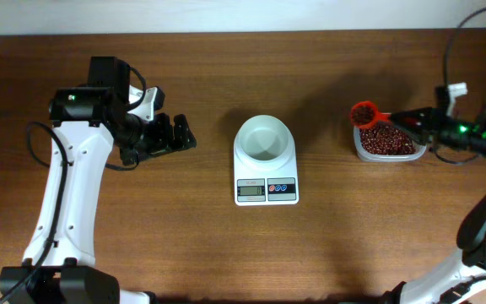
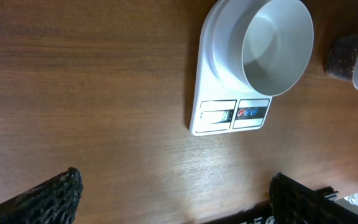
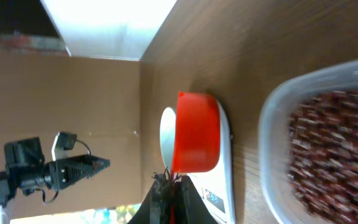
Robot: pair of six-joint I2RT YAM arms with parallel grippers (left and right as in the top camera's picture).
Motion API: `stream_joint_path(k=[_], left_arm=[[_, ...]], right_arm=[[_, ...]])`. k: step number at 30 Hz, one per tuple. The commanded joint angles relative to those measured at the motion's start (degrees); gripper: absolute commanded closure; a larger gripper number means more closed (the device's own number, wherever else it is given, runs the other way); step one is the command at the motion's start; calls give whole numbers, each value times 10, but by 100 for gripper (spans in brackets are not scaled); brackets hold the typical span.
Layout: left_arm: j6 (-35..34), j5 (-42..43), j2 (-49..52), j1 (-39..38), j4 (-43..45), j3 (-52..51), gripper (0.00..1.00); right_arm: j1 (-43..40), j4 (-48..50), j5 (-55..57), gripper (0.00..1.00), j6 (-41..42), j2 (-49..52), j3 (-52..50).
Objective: Scoop item into bowl and weigh 50g on scale
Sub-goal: 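Move the scoop over the white bowl and pour beans in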
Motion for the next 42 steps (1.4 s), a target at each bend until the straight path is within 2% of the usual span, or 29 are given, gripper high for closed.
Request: stream_joint_path(k=[1, 5, 10, 15, 21, 24, 31, 34, 42], left_arm=[[-1, 4, 4, -1, 1, -3, 1], [-1, 4, 4, -1, 1, -3, 1], [-1, 4, 4, -1, 1, -3, 1], [-1, 4, 4, -1, 1, -3, 1], [-1, 4, 4, -1, 1, -3, 1], [-1, 4, 4, -1, 1, -3, 1], [-1, 4, 4, -1, 1, -3, 1], [-1, 4, 4, -1, 1, -3, 1], [-1, 4, 4, -1, 1, -3, 1]], right_arm=[[63, 52, -18, 96, 84, 4, -2], [161, 166, -18, 96, 194, 4, -2], [247, 228, -6, 96, 249, 4, -2], [282, 228, 48, 96, 249, 4, -2], [284, 210, 76, 96, 250, -13, 5], [286, 165, 148, 96, 247, -52, 20], [353, 155, 329, 96, 244, -126, 21], [385, 130, 426, 96, 210, -136, 21], [489, 114, 575, 96, 0, -136, 51]])
